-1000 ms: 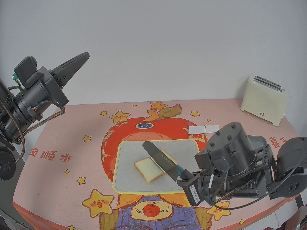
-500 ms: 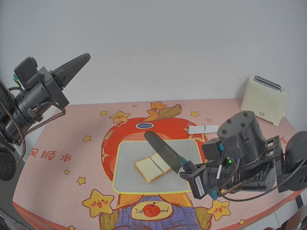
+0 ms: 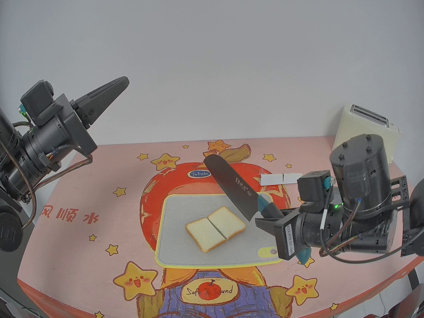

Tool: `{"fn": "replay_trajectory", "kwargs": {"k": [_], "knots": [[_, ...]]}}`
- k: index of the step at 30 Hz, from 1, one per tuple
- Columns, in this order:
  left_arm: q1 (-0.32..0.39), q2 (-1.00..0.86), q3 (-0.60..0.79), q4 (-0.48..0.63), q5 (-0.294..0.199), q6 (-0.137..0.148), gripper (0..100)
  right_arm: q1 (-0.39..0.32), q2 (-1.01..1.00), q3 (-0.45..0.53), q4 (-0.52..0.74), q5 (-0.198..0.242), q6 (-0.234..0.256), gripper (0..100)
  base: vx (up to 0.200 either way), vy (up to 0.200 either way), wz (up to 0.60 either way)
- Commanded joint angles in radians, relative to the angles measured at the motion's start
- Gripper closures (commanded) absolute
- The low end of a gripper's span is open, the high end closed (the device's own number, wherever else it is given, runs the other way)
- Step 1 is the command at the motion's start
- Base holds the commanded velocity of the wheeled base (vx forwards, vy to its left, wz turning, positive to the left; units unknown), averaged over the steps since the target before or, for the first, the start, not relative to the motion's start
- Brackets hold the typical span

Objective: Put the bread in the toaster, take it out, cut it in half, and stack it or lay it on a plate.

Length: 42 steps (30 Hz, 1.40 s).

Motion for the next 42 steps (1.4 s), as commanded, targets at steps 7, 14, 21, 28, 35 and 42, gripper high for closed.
{"fn": "replay_trajectory", "kwargs": {"k": [7,14,21,28,35,42], "knots": [[0.014,-0.145,0.019,0.024,0.012,-0.006,100,-0.014,-0.151,0.093,-0.001,0.011,-0.001,100,0.0,0.0,0.0],[0.234,-0.185,0.046,0.022,-0.012,-0.045,100,-0.066,-0.198,0.179,-0.051,0.011,-0.01,100,0.0,0.0,0.0],[0.249,-0.188,0.029,0.021,-0.008,-0.068,100,-0.141,-0.2,0.245,-0.229,0.043,-0.004,100,0.0,0.0,0.0],[0.247,-0.187,0.029,0.022,-0.006,-0.067,100,-0.147,-0.151,0.271,-0.3,0.052,-0.006,100,0.0,0.0,0.0],[0.25,-0.176,0.006,0.025,0.043,-0.064,100,-0.147,-0.132,0.291,-0.327,0.04,-0.007,100,0.0,0.0,0.0],[0.25,-0.141,-0.003,0.025,0.163,-0.061,100,-0.127,-0.103,0.284,-0.341,-0.103,-0.009,100,0.0,0.0,0.0]]}}
